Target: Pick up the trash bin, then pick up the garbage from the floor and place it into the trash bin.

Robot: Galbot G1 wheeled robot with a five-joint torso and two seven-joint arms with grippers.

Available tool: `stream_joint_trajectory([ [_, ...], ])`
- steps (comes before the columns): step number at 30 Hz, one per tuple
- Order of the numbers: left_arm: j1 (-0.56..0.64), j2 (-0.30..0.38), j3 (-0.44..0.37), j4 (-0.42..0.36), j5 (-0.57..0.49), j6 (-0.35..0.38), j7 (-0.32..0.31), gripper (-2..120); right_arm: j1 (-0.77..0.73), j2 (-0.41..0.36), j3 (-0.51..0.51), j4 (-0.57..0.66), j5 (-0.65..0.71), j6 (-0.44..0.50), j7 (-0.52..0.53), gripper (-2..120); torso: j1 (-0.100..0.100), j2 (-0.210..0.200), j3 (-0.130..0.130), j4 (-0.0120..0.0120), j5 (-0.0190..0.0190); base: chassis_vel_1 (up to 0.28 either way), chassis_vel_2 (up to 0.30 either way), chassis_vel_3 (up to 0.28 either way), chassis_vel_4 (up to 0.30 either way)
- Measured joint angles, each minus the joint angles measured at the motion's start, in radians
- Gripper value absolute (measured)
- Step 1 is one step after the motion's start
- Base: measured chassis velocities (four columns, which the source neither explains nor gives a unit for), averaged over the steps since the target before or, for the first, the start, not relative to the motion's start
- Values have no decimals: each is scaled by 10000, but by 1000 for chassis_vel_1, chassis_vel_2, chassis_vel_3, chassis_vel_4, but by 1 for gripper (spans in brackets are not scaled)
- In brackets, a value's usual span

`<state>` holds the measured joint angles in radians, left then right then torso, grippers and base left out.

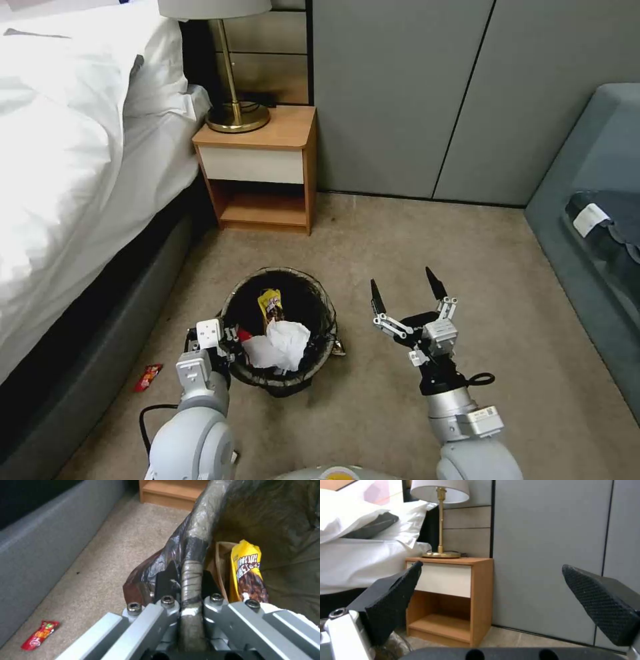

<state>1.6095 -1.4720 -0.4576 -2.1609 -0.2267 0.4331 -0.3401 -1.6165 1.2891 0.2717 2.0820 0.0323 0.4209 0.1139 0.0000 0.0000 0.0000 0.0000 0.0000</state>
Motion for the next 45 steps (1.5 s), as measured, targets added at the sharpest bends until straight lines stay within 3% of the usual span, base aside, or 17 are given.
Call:
stream_joint_trajectory([
  [36, -57, 5, 29, -14, 2, -63, -111, 0, 653, -157, -136, -111, -15, -292, -188, 100, -1, -1, 0, -3, -1, 73, 67, 73, 73],
  [39, -69, -2, 30, -5, 5, -73, -104, 0, 733, -185, -41, -205, 12, -291, -350, 100, -1, -1, 0, -3, 0, 0, 0, 0, 0],
  [45, -42, 10, -59, -33, -20, -87, -102, 0, 1287, -711, 575, -1097, 474, -664, -2201, 100, -1, 0, 0, -2, 1, 0, 0, 0, 0],
])
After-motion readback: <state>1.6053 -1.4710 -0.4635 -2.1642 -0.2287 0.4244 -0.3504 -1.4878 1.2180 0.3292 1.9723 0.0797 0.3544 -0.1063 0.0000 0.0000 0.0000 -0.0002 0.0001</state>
